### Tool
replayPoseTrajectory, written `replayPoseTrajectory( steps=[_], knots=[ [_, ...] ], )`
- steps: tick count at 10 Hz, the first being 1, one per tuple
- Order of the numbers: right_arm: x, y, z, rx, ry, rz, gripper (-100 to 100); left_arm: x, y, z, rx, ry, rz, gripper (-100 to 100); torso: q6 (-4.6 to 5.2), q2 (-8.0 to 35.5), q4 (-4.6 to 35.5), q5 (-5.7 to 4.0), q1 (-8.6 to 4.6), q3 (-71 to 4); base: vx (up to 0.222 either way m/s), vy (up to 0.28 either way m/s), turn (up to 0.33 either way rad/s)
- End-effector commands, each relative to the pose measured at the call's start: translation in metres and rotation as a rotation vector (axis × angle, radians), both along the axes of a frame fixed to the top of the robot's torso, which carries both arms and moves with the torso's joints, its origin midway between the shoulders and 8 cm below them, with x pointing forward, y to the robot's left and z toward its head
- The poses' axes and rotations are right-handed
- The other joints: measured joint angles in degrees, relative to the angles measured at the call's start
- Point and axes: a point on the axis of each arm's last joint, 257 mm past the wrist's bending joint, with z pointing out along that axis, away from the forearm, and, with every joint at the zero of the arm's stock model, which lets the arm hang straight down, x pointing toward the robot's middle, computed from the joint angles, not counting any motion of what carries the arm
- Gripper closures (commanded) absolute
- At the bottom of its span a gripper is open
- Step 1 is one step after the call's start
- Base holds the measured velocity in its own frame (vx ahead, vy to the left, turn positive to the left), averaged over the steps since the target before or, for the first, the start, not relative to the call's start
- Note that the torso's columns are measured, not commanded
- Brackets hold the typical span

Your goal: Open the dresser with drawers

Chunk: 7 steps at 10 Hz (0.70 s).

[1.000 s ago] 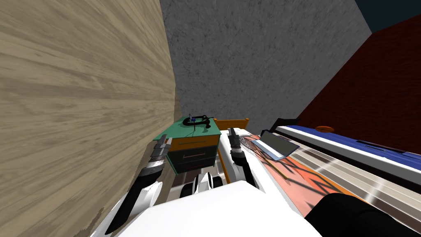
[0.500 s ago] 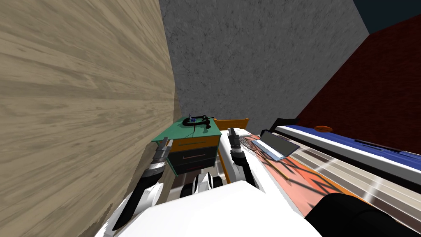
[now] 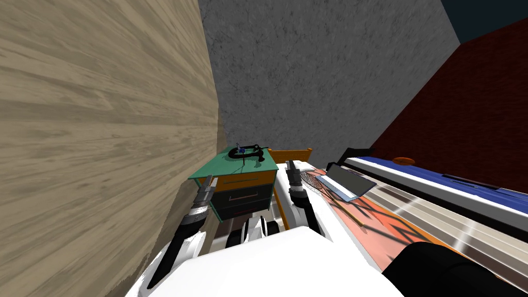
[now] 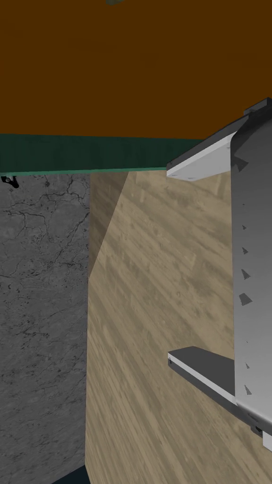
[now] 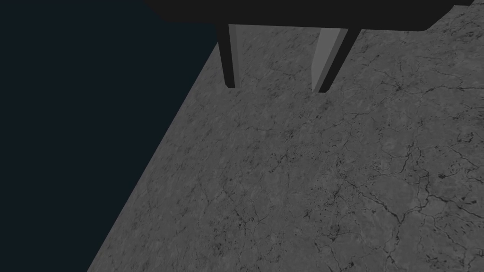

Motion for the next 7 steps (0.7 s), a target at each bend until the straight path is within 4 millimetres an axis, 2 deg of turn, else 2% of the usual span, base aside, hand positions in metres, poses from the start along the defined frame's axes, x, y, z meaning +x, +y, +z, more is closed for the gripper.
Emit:
replayPoseTrajectory(
  steps=[1,7],
  knots=[
    [0.0,0.0,0.0,0.0,0.0,0.0,0,-0.002,0.002,-0.016,0.0,-0.004,-0.001,-100,0.01,-0.02,0.0,0.0,0.01,-0.01,0.026,0.009,-0.023],
    [0.0,0.0,0.0,0.0,0.0,0.0,0,-0.004,0.005,-0.051,-0.006,0.02,0.005,-100,0.01,-0.05,-0.01,0.0,0.0,-0.03,0.018,0.01,-0.011]
  ],
)
